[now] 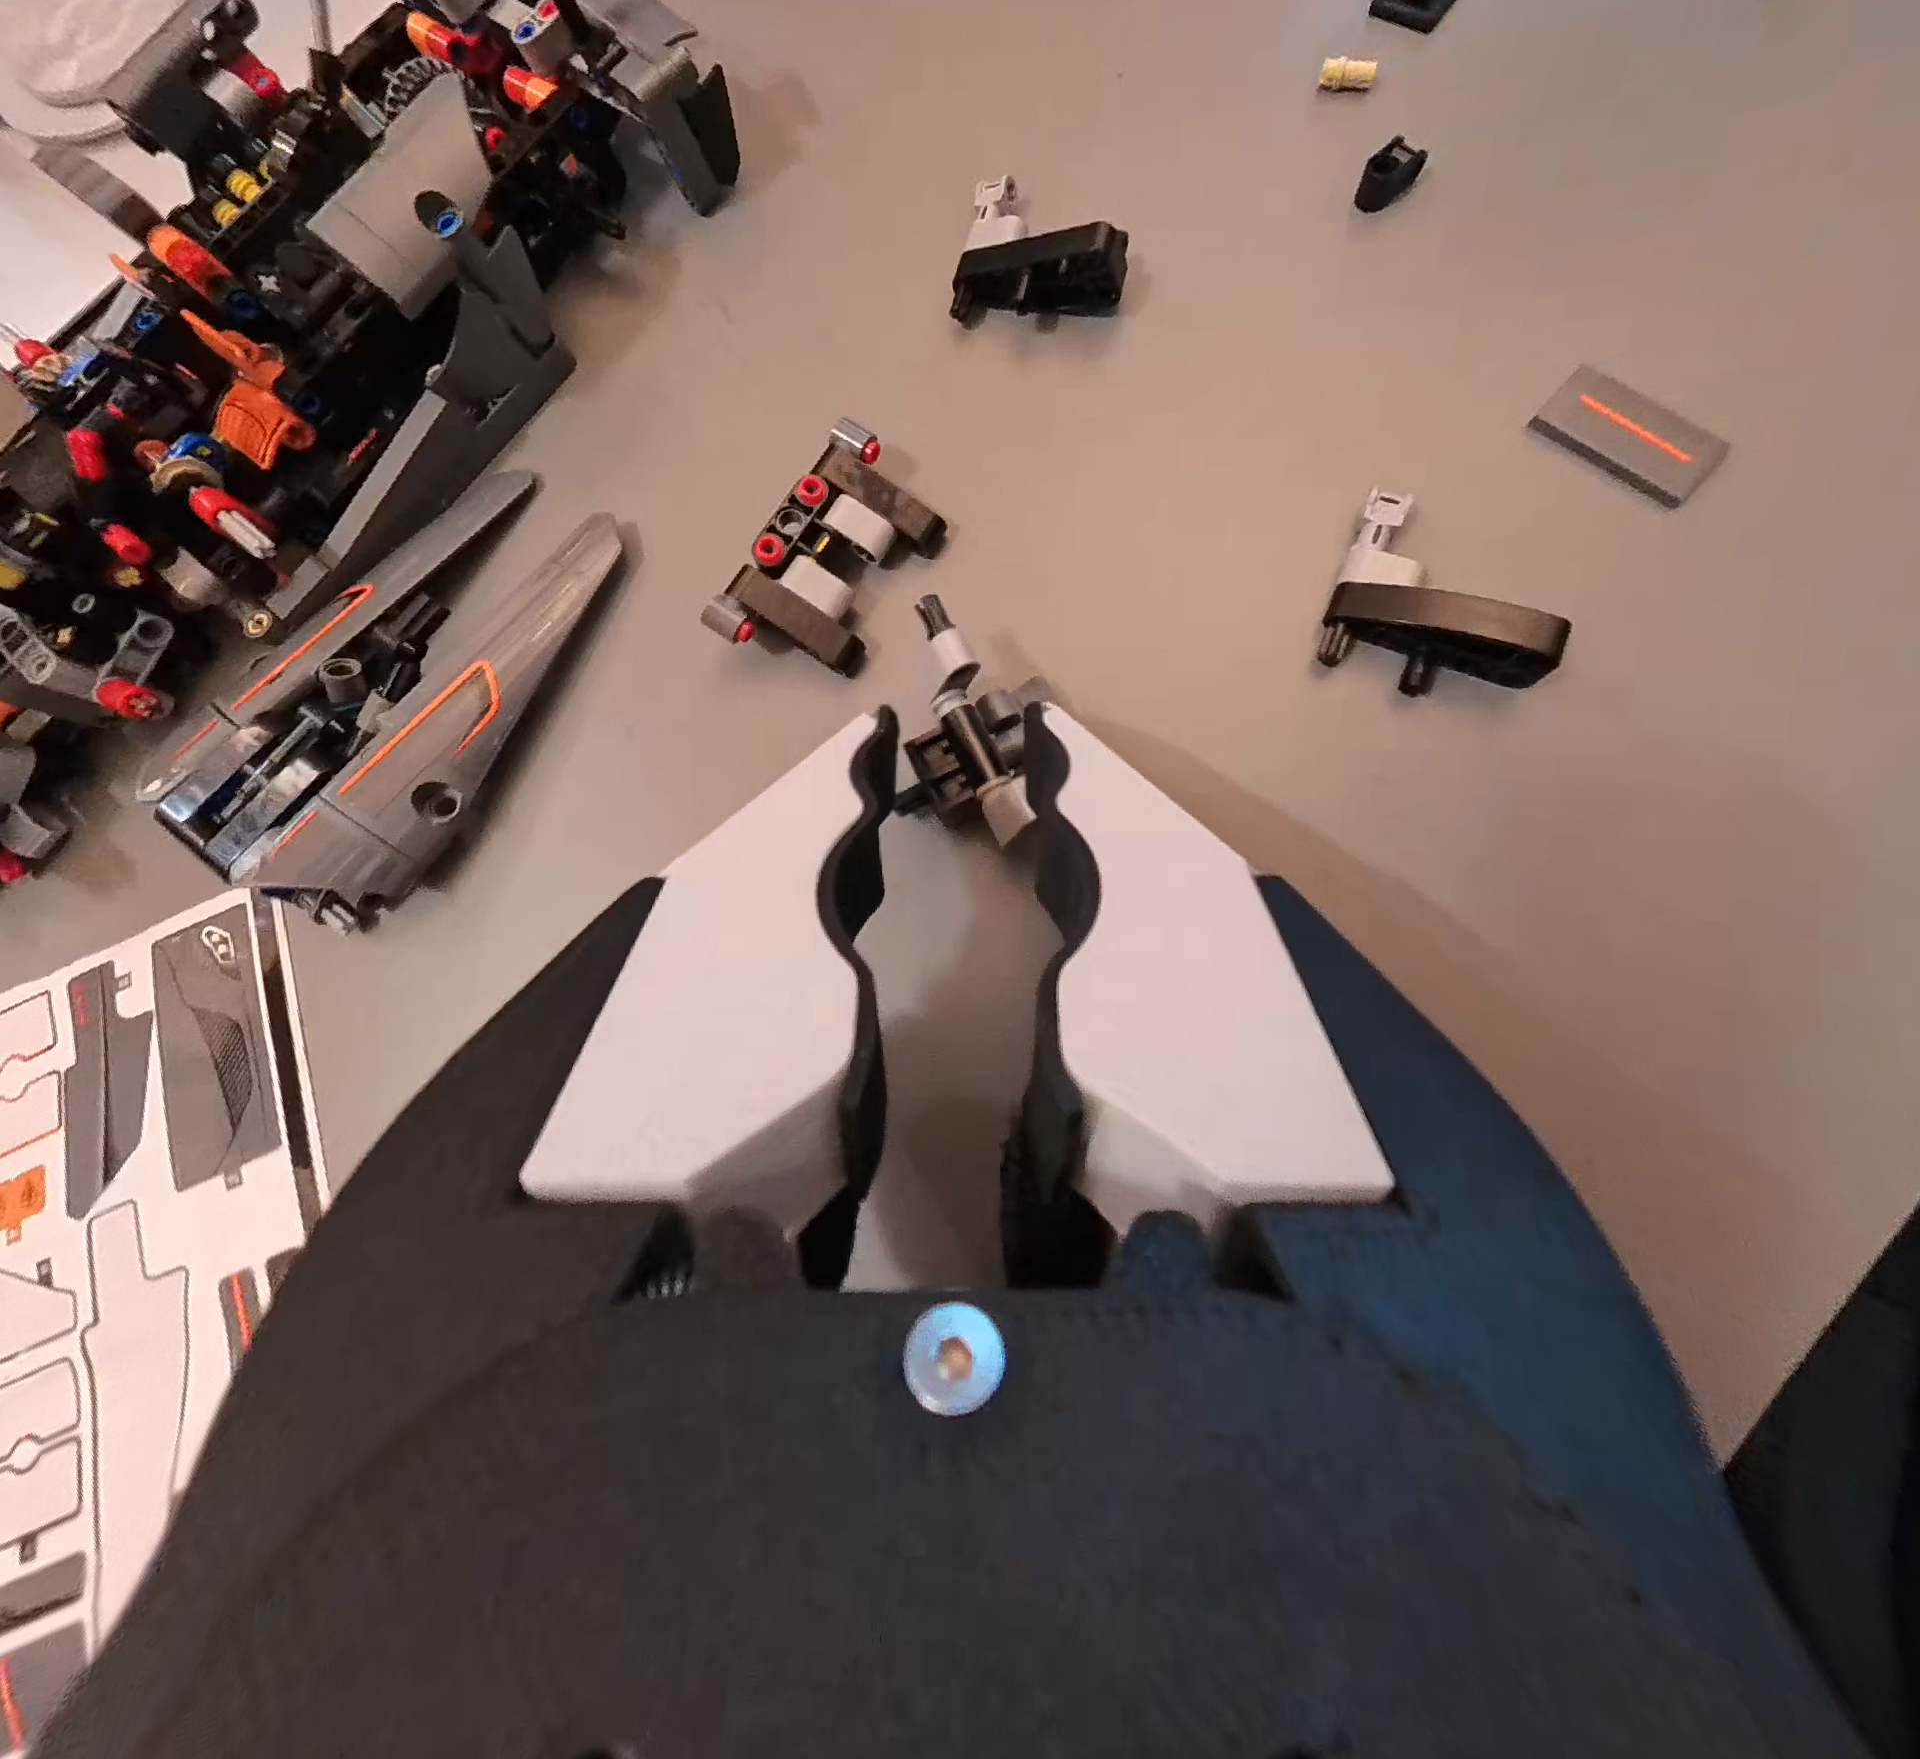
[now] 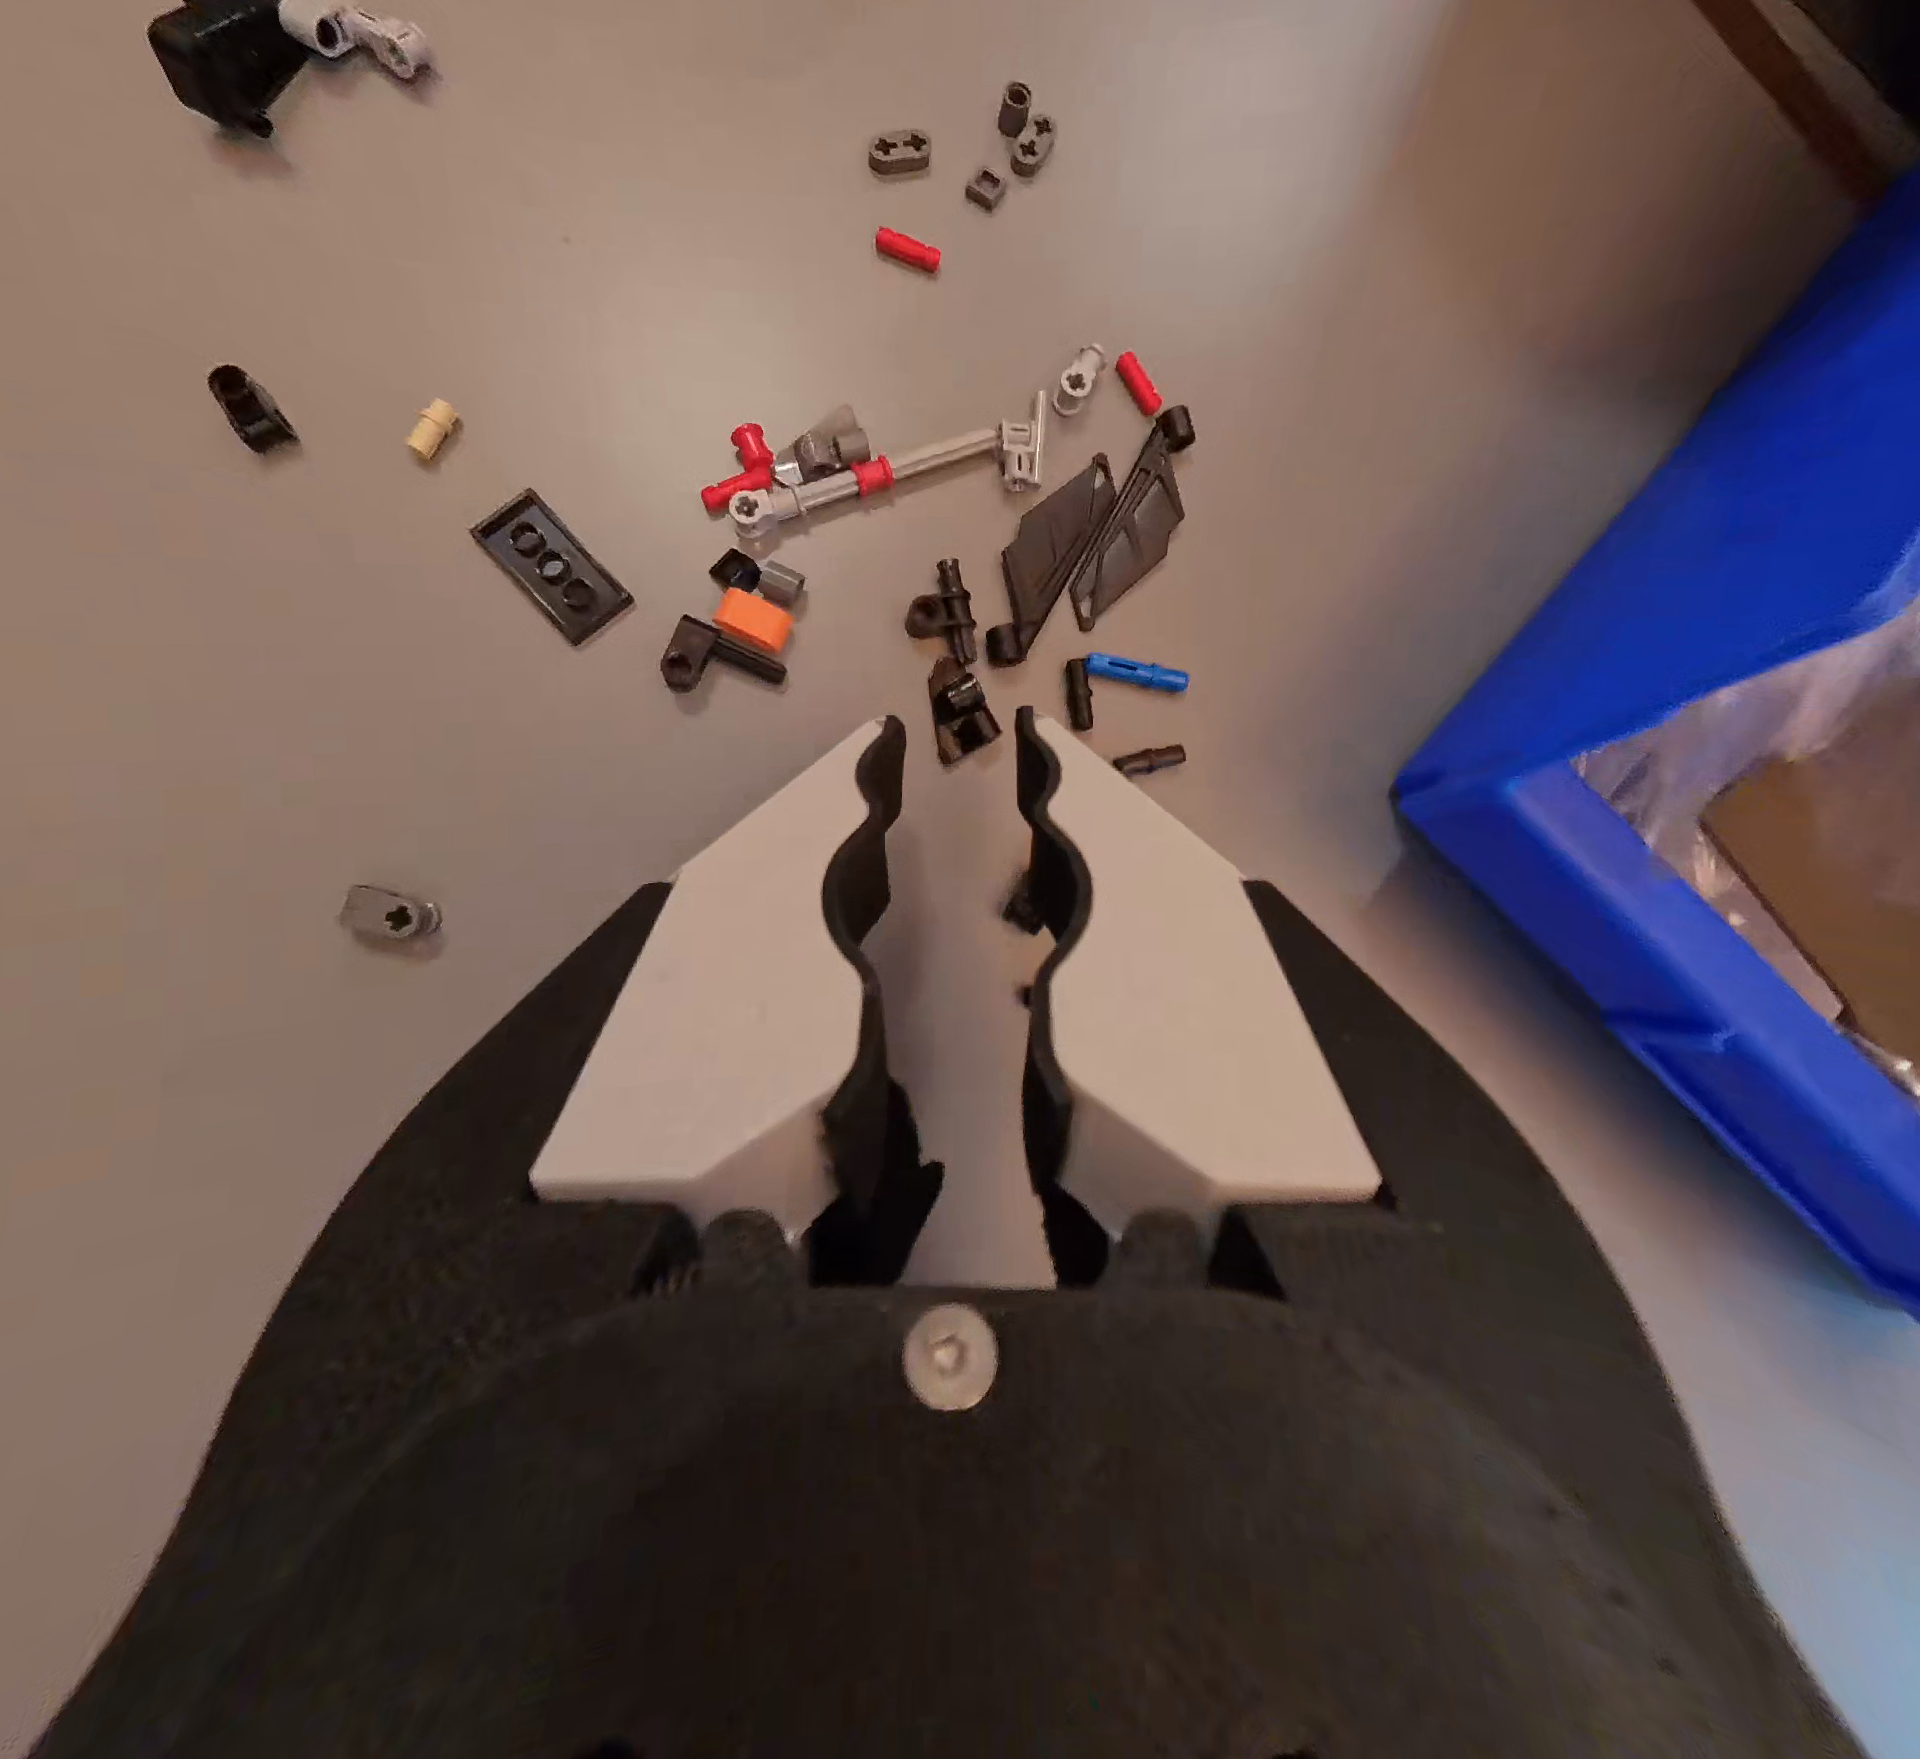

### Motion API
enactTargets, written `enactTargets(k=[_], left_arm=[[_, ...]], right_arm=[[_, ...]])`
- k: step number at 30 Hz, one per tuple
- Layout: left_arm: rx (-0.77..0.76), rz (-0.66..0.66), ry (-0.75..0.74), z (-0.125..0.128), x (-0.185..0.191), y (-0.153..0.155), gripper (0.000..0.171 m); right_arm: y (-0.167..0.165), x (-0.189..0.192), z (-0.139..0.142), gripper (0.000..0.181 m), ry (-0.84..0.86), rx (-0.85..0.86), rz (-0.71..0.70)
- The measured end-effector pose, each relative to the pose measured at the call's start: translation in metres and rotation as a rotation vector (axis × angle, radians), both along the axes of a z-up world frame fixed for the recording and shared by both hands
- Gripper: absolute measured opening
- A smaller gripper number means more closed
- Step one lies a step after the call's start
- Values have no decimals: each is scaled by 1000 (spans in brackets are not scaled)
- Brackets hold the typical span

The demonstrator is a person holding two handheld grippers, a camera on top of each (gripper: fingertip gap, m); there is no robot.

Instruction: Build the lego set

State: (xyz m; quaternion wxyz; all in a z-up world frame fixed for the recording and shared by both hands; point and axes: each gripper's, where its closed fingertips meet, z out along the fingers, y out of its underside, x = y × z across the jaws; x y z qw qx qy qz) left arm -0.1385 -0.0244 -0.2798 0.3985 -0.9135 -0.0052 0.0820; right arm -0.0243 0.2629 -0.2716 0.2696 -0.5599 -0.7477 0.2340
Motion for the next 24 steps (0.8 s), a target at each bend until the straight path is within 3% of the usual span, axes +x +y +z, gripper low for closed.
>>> enactTargets(k=[5, 12, 18, 24], left_arm=[[10, -2, -21, 0, 2, -5, 26], [35, 3, -48, 3, 2, -10, 26], [15, -7, -47, -2, -1, -12, 26], [18, -14, -81, -3, 2, -16, 26]], right_arm=[[4, -13, -12, 19, -64, 26, 45], [28, -14, -13, 13, -86, 35, 3], [25, -20, -25, 2, -120, 20, 29], [19, -17, -16, 1, -92, -20, 23]])
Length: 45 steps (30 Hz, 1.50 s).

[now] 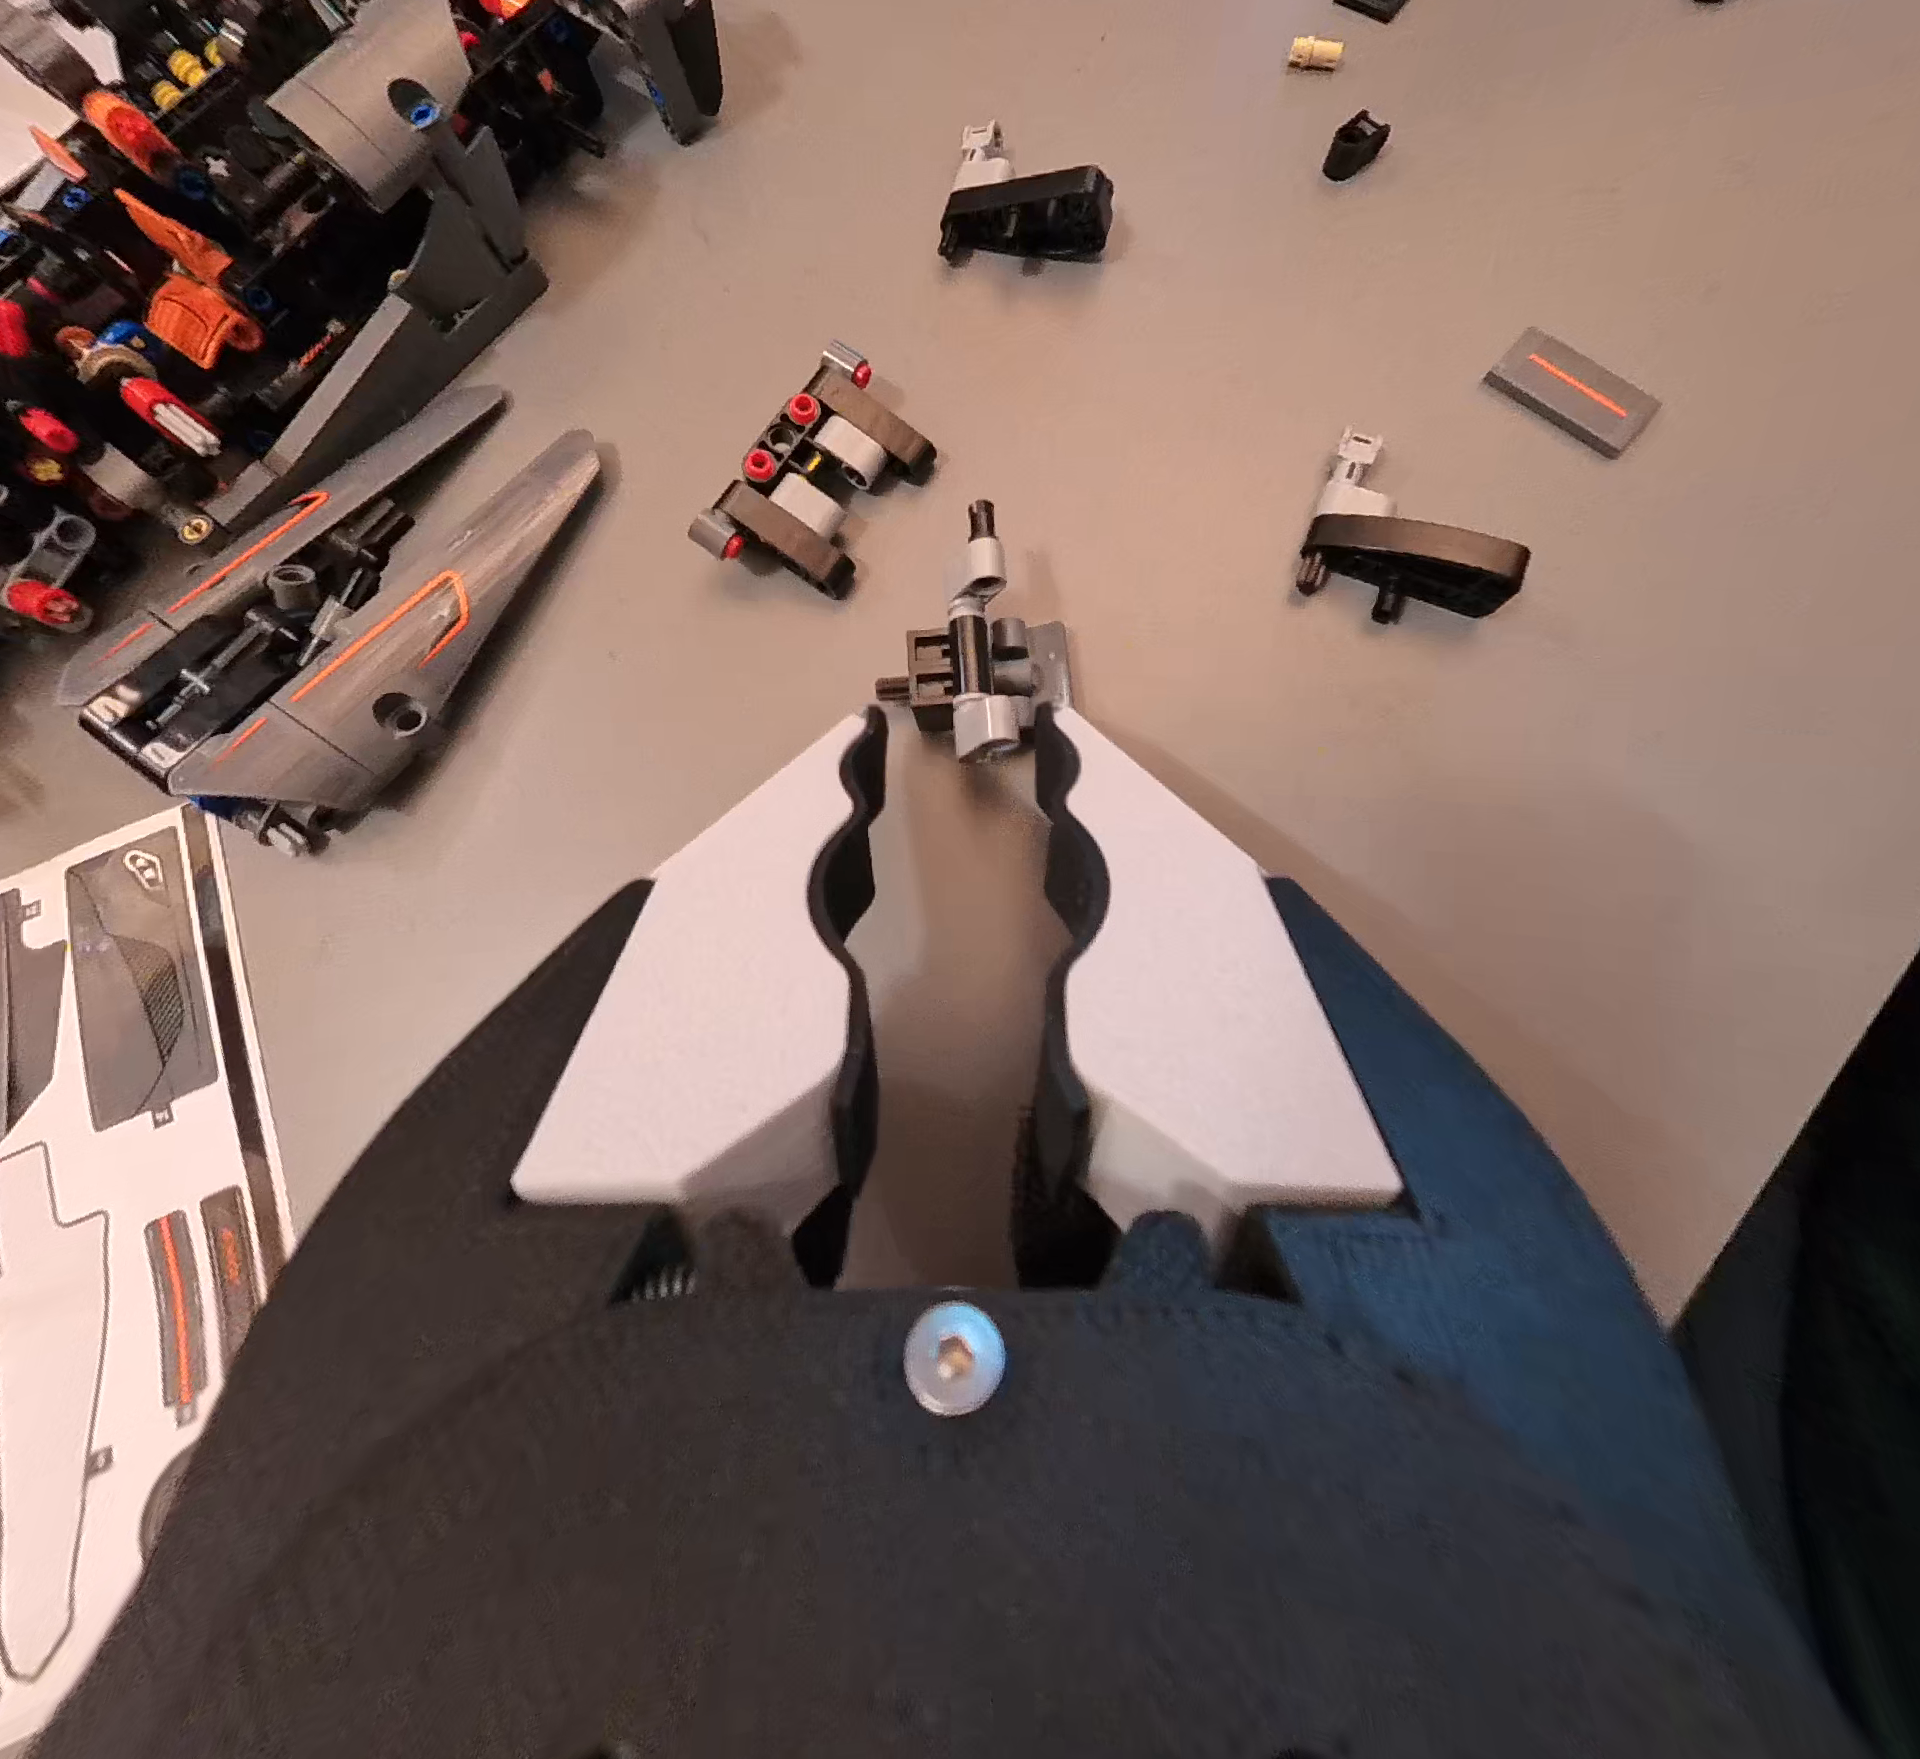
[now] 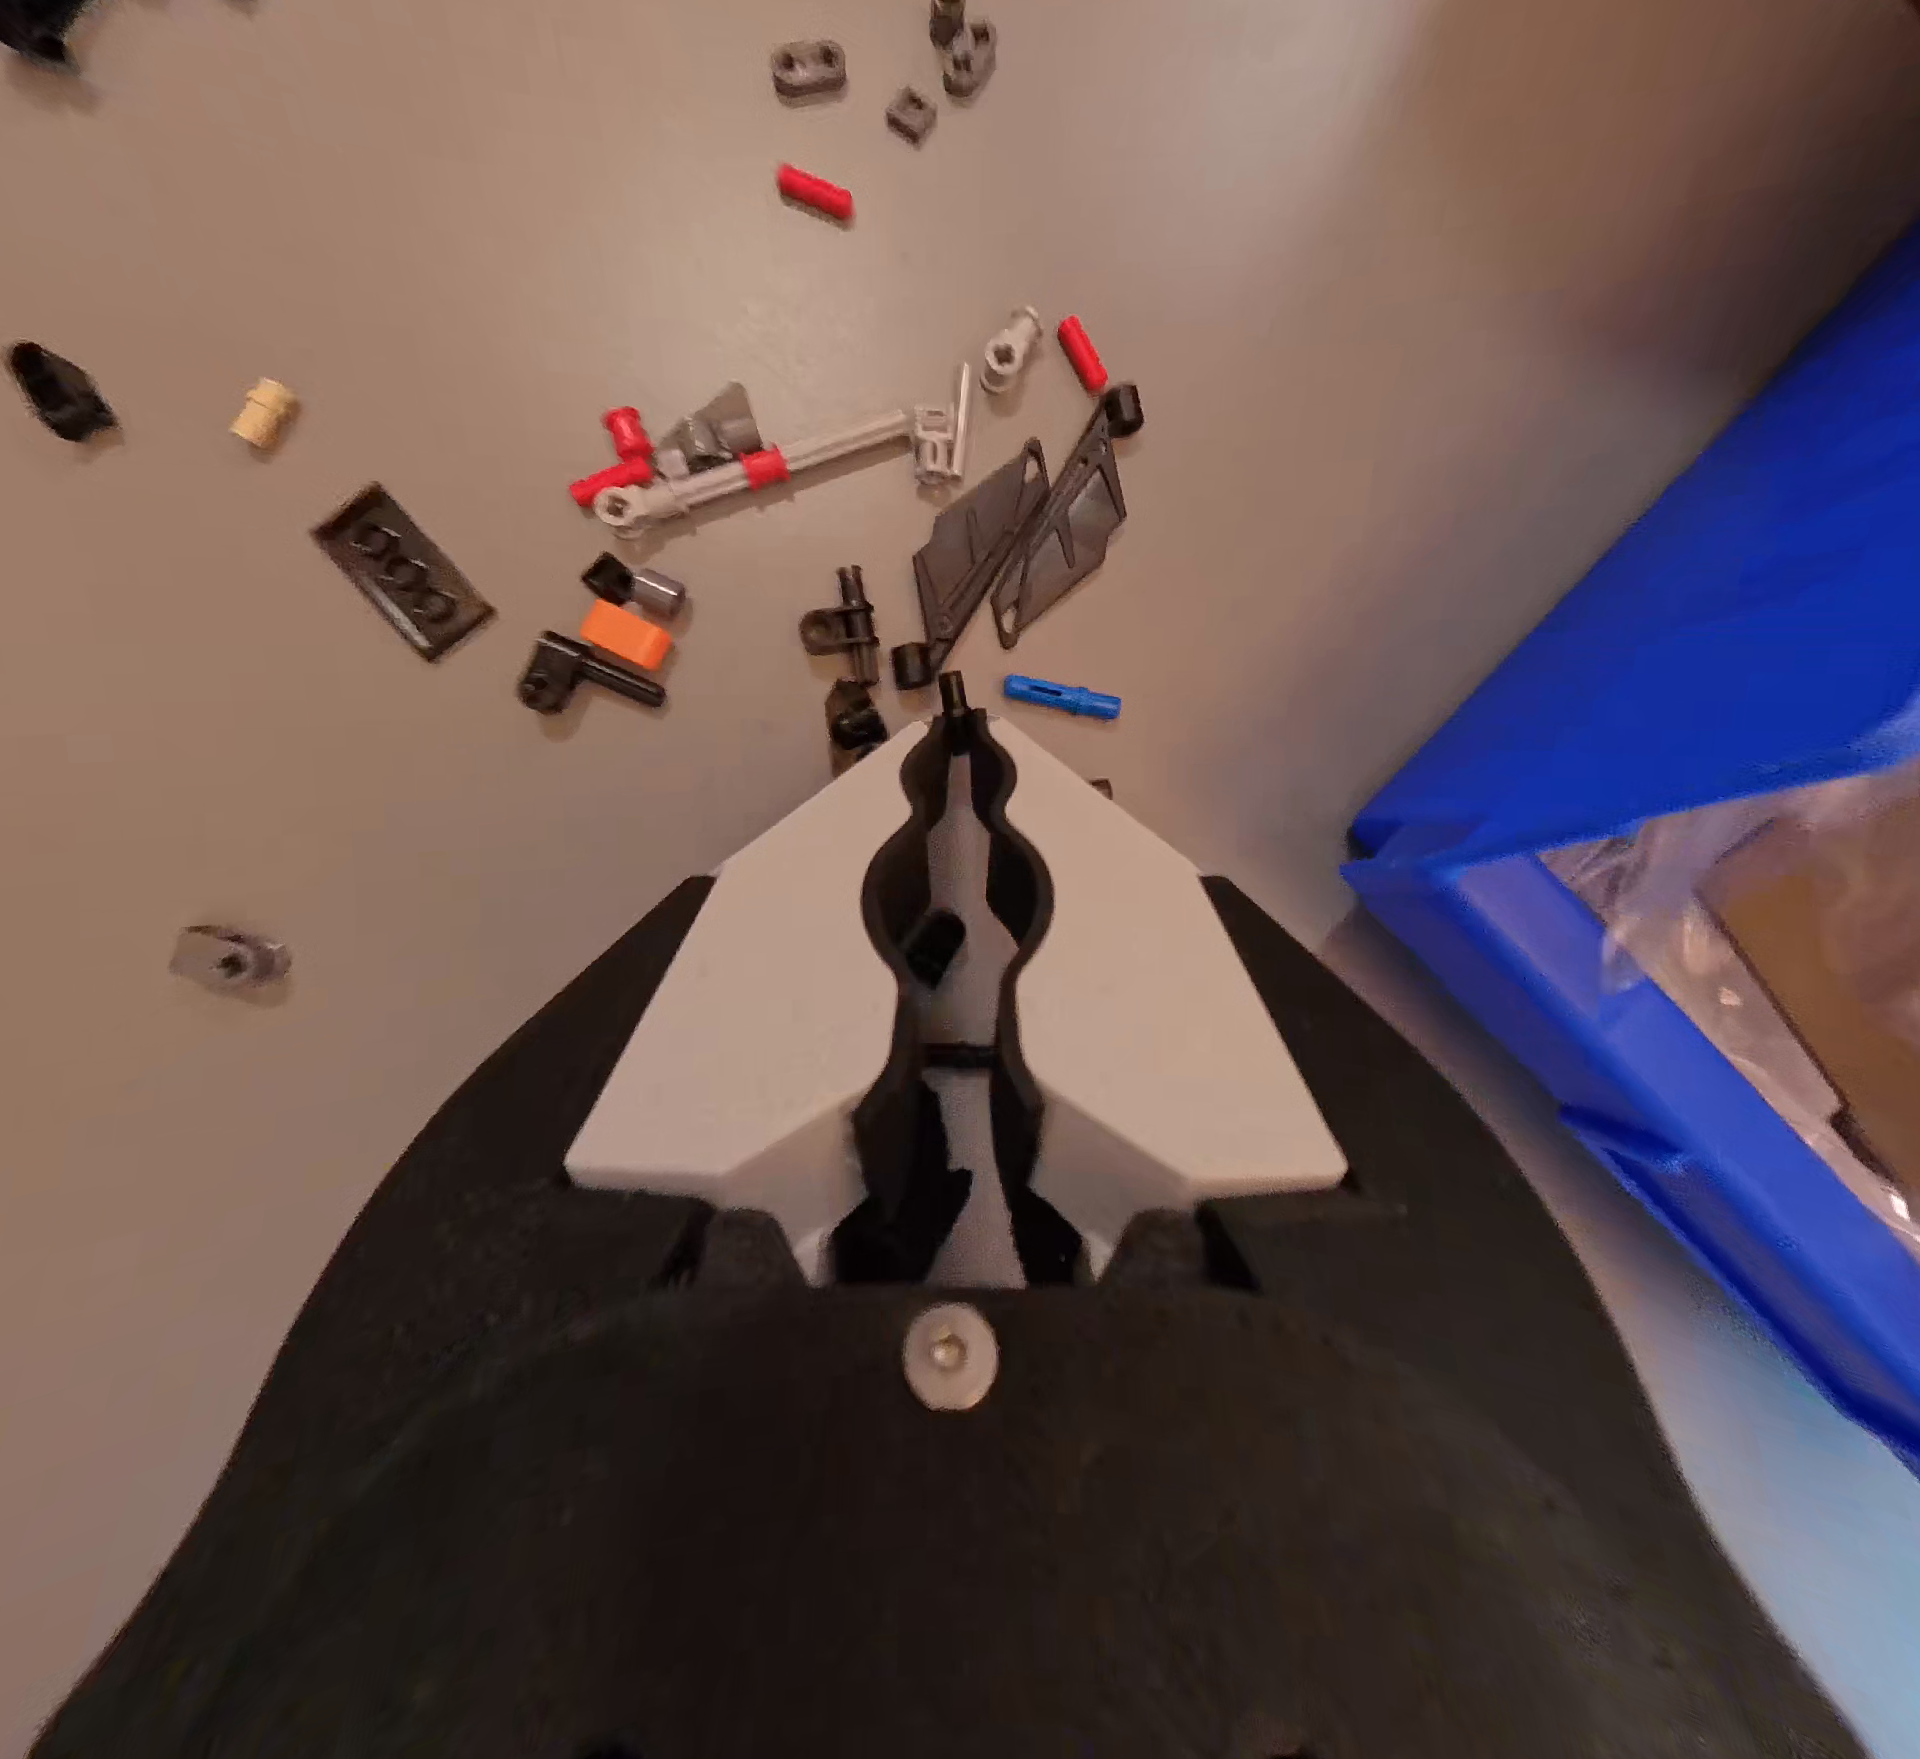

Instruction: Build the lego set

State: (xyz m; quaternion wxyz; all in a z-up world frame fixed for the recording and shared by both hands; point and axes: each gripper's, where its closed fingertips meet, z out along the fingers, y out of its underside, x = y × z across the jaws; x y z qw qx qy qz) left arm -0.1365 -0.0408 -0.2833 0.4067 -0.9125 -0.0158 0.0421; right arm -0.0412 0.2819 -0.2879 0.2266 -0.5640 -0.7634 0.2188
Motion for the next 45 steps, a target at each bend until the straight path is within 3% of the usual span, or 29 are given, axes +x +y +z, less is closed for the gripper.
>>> enactTargets(k=[7, 9, 10, 11, 12, 14, 19, 24, 29, 35, 45], left_arm=[[-13, -24, 23, -5, 15, -2, 28], [-25, -23, 74, -4, 15, -2, 15], [-49, -60, 31, -7, 25, -3, 12], [-56, -84, -3, -7, 34, -2, 20], [-42, -83, 27, -4, 35, -2, 25], [-54, -48, 121, -1, 26, -8, 16], [33, -72, 197, 22, 18, -1, 26], [11, -204, 360, 26, 13, 19, 28], [-72, -359, 273, 11, 14, 21, 20], [-39, -416, 165, 6, 19, 24, 10], [-16, -405, 152, 1, 15, 28, 7]], right_arm=[[-55, 4, 40, 1, 99, 6, 87], [-74, 4, 45, 1, 116, -18, 112], [-83, 4, 46, 1, 121, -27, 125], [-93, 4, 48, 1, 130, -38, 139], [-104, 3, 51, 1, 143, -53, 155], [-132, 2, 55, 1, 161, -104, 205], [-212, -9, 47, 1, 163, -223, 367], [-260, -31, 37, 1, 164, -297, 460], [-274, -49, 29, 1, 151, -336, 478], [-285, -64, 22, 1, 134, -352, 493], [-287, -74, 10, 1, 96, -321, 497]])
